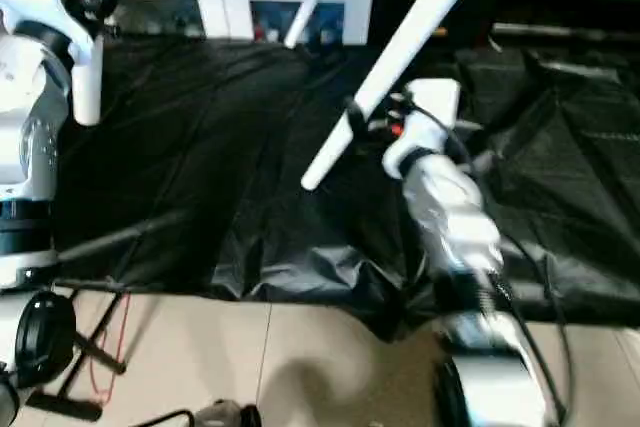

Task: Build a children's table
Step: Flip table

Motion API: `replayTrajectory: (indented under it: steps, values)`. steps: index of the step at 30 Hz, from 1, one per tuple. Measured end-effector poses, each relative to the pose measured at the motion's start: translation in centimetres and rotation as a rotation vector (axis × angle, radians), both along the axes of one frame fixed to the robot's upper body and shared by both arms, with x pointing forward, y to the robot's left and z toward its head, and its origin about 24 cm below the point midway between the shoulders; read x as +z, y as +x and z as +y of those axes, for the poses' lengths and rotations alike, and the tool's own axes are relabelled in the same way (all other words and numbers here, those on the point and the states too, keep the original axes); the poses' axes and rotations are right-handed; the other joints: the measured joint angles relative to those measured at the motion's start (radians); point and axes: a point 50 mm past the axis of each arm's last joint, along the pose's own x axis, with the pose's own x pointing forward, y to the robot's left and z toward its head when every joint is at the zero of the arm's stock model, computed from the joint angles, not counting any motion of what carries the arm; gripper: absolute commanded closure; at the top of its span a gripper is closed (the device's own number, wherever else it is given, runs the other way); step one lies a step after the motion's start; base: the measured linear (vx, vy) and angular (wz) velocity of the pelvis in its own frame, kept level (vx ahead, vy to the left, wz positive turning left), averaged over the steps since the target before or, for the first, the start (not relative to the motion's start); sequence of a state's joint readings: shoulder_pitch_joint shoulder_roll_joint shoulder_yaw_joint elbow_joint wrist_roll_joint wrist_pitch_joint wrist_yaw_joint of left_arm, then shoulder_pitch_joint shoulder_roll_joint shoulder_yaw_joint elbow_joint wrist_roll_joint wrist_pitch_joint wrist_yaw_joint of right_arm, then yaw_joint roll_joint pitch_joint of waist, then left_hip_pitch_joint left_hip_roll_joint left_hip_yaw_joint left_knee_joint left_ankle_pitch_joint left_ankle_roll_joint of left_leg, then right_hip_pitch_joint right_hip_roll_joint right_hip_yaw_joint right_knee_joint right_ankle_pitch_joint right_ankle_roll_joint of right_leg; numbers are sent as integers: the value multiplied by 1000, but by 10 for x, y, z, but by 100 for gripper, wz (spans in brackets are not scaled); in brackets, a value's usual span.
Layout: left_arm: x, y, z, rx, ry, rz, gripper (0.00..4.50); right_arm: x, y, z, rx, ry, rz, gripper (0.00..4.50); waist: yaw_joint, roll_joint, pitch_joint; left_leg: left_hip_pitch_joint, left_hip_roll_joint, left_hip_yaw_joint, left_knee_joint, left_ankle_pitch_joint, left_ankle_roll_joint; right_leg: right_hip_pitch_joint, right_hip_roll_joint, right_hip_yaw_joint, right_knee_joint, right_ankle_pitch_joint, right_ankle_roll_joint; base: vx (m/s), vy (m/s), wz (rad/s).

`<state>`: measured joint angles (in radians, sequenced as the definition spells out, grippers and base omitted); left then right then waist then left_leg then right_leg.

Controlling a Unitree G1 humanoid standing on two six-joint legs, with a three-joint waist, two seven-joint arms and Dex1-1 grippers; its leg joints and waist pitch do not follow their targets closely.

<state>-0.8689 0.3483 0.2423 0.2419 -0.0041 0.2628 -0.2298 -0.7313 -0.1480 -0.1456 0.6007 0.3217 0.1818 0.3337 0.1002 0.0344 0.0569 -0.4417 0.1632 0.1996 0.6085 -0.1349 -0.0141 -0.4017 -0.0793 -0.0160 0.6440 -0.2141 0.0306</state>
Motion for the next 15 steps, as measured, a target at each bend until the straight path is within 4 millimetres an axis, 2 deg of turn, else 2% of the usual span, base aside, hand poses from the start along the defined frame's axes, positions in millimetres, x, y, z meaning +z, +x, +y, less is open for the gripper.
replayTrajectory:
  steps: [5,10,15]
  values:
    - [2,-2,2,2,12,-7,255,-4,11,17,113,94,49,46,1,-10,5,0,1,1,0,0,0,0,0,0,0,0,0,0,0,0]
    - [0,-5,8,17,25,-13,258,-5,16,20,160,119,52,90,-1,-20,9,0,2,1,1,0,0,-1,0,-1,0,0,0,0,0,0]
    - [-3,-7,11,26,27,-5,262,-7,18,20,175,113,42,124,-1,-22,9,0,3,2,1,0,0,-1,0,-1,0,0,0,0,0,0]
